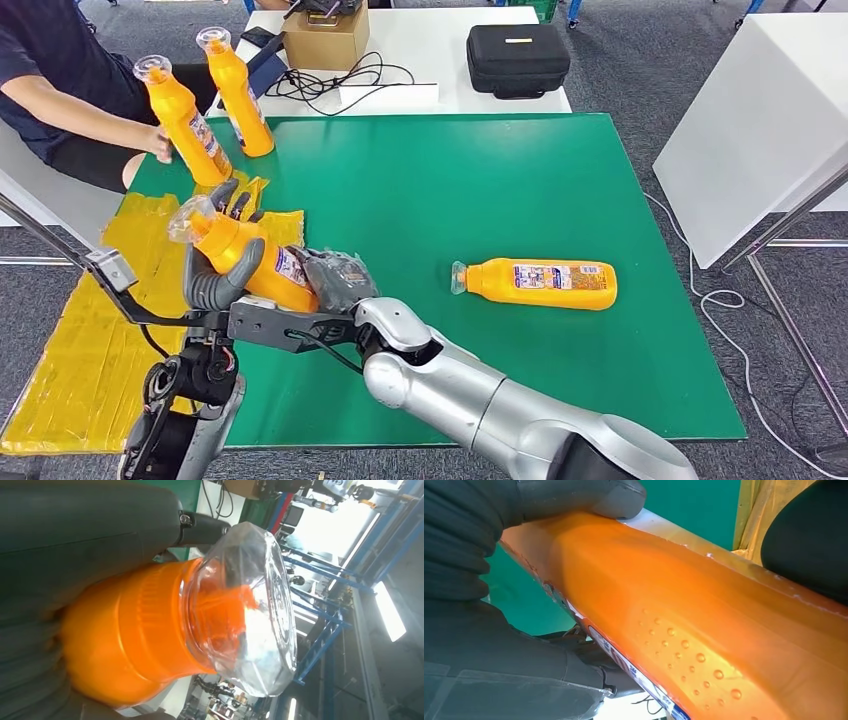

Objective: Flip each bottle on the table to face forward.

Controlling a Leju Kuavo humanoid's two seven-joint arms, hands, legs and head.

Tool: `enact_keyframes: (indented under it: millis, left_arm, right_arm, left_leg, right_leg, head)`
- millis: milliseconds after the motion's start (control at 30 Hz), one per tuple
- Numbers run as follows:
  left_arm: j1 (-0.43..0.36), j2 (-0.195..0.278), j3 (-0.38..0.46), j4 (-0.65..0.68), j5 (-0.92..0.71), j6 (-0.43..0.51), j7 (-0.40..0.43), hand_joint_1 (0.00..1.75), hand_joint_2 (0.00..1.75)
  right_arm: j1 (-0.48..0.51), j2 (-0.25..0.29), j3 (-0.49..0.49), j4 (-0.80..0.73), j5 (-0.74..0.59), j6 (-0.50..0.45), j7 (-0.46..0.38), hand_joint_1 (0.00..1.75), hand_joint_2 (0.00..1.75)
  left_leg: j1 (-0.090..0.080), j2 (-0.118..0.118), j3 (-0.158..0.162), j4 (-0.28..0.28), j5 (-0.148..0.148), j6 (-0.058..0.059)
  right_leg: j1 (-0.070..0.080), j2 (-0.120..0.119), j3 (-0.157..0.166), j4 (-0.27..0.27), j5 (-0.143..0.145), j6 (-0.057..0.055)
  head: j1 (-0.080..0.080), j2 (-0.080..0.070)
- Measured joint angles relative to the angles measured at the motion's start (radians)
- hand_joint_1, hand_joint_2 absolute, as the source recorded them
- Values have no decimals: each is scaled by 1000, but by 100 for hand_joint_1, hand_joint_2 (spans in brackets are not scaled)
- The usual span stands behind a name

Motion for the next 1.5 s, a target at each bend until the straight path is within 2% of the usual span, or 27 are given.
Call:
enact_keyframes:
  millis: [300, 433, 567, 700, 900, 1300, 1333, 1433, 1467, 1500]
  left_arm:
    - [-6, 0, -5, 16, 2, -31, 28, 0, 175]
    - [-9, 1, -7, 23, 13, -64, 59, 0, 0]
    - [-10, 1, -11, 33, 20, -83, 74, 0, 0]
    - [-8, 1, -26, 45, 24, -91, 83, 0, 175]
    - [16, 1, -40, 46, 32, -111, 87, 0, 175]
    - [34, 1, -38, 46, 35, -118, 89, 1, 175]
    - [36, 1, -37, 45, 32, -118, 88, 30, 175]
    - [46, 1, -33, 40, 25, -117, 86, 159, 175]
    - [50, 1, -32, 37, 24, -117, 85, 174, 175]
    - [54, 1, -29, 34, 24, -116, 84, 175, 175]
  right_arm:
    - [2, -1, -11, 20, 1, -8, -9, 175, 175]
    - [3, -1, -25, 39, 15, -22, -34, 175, 175]
    - [4, -1, -41, 53, 41, -38, -49, 175, 175]
    - [4, -1, -51, 56, 68, -58, -50, 175, 175]
    - [5, 0, -53, 55, 105, -85, -30, 175, 175]
    - [9, 0, -39, 25, 72, -76, 4, 175, 175]
    - [10, 0, -38, 24, 68, -74, 3, 175, 175]
    - [14, 0, -34, 23, 64, -71, -1, 175, 175]
    - [16, 0, -32, 22, 63, -70, -1, 175, 175]
    - [19, 0, -31, 20, 62, -69, -1, 175, 175]
  left_leg:
    - [0, 0, 0, 0, 0, 0]
    - [0, 0, 0, 0, 0, 0]
    - [0, 0, 0, 0, 0, 0]
    - [0, 0, 0, 0, 0, 0]
    - [0, 0, 0, 0, 0, 0]
    - [0, 0, 0, 0, 0, 0]
    - [0, 0, 0, 0, 0, 0]
    - [0, 0, 0, 0, 0, 0]
    - [0, 0, 0, 0, 0, 0]
    - [0, 0, 0, 0, 0, 0]
  right_leg:
    - [0, 0, 0, 0, 0, 0]
    - [0, 0, 0, 0, 0, 0]
    - [0, 0, 0, 0, 0, 0]
    - [0, 0, 0, 0, 0, 0]
    - [0, 0, 0, 0, 0, 0]
    - [0, 0, 0, 0, 0, 0]
    - [0, 0, 0, 0, 0, 0]
    - [0, 0, 0, 0, 0, 0]
    - [0, 0, 0, 0, 0, 0]
    - [0, 0, 0, 0, 0, 0]
  head:
    - [0, 0]
    - [0, 0]
    - [0, 0]
    - [0, 0]
    - [0, 0]
    - [0, 0]
    - [0, 0]
    - [0, 0]
    - [0, 0]
    - [0, 0]
